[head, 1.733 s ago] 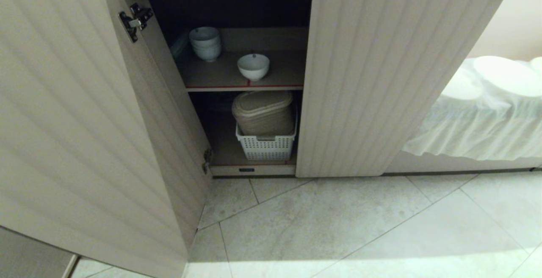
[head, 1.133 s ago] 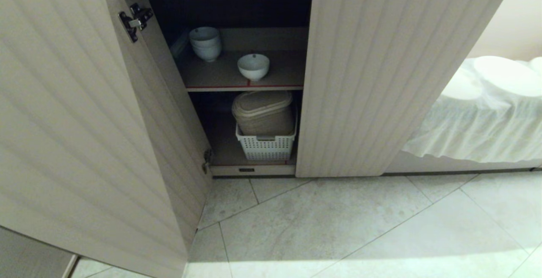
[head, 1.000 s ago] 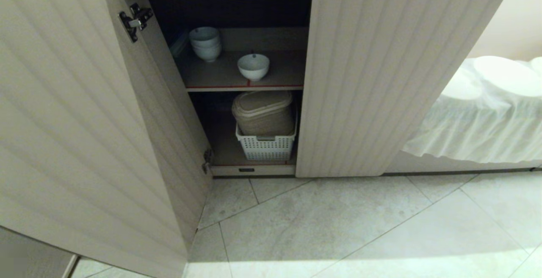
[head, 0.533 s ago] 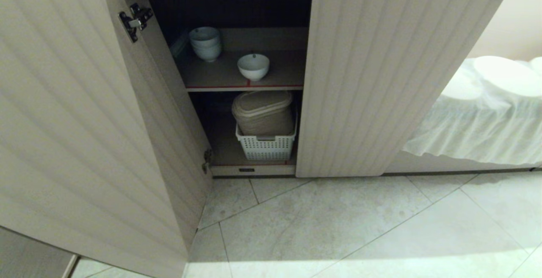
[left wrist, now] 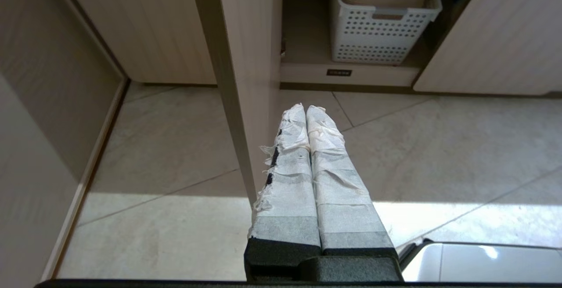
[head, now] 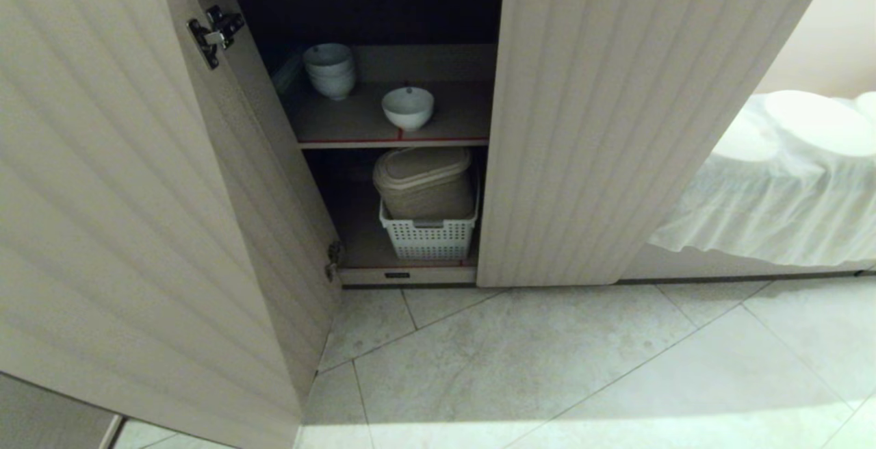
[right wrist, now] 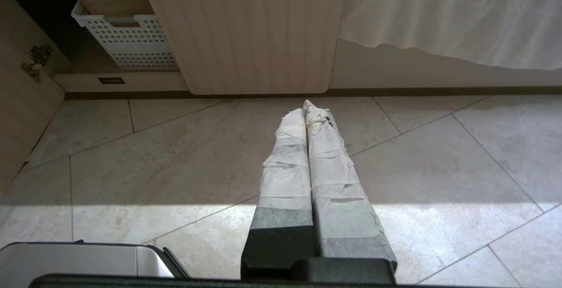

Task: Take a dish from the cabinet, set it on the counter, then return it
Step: Take the bowl from the cabinet

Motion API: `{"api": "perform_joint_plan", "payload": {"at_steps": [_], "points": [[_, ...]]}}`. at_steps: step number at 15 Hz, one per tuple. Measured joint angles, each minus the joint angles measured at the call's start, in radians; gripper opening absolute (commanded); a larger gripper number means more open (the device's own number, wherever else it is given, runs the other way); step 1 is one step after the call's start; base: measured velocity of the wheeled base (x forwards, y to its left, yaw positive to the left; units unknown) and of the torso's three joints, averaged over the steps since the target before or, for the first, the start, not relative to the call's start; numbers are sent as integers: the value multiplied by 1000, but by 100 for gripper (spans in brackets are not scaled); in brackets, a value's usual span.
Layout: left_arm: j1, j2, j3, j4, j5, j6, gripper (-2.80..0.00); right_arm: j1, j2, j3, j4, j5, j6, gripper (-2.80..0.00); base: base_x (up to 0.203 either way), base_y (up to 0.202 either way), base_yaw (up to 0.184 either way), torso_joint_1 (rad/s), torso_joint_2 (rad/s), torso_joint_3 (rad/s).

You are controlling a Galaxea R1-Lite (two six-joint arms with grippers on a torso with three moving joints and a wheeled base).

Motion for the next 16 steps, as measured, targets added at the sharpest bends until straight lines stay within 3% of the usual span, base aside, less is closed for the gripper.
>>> {"api": "perform_joint_plan", "payload": {"at_steps": [12,16], "points": [[1,0,0,1,0,6,-280,1,0,0,-1,0,0,-280,0,-183,0,2,2,2],[0,0,0,1,-1,6,-280,-1,0,0,-1,0,0,-280,0,-20,1,0,0,1]]}}
